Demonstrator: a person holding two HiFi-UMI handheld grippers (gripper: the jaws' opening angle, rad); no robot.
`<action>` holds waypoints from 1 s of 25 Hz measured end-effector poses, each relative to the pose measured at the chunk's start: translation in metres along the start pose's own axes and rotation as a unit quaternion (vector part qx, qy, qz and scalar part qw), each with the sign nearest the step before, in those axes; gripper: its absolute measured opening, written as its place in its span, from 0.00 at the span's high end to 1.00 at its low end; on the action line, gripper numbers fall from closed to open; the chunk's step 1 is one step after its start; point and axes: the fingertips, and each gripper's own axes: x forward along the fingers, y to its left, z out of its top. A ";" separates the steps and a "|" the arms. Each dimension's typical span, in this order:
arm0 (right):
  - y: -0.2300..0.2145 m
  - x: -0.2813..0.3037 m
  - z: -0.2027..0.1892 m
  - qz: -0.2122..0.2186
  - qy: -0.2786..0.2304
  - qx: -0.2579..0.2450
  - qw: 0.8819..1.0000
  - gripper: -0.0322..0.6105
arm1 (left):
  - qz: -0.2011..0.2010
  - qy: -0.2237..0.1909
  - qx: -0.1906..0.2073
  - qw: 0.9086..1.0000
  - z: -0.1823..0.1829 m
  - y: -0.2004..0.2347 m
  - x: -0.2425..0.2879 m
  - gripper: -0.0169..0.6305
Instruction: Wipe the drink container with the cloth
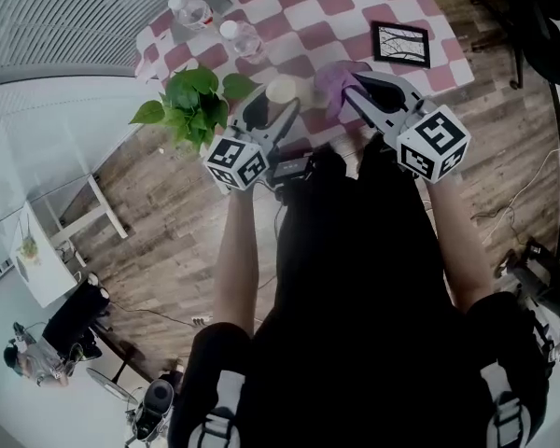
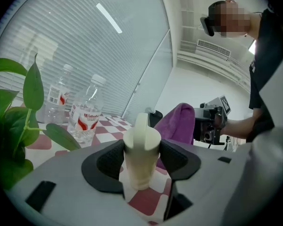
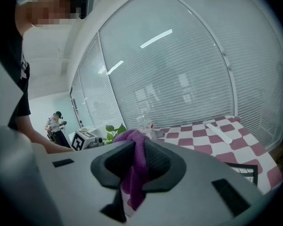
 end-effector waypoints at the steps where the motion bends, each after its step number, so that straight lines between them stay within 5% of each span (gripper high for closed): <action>1: 0.004 0.007 -0.001 0.004 0.002 -0.002 1.000 0.83 | -0.001 0.004 0.000 1.000 -0.001 0.000 -0.001 0.57; 25: 0.035 0.077 -0.075 0.085 0.087 -0.023 0.992 0.81 | 0.032 0.028 -0.032 0.999 -0.021 0.003 -0.030 0.57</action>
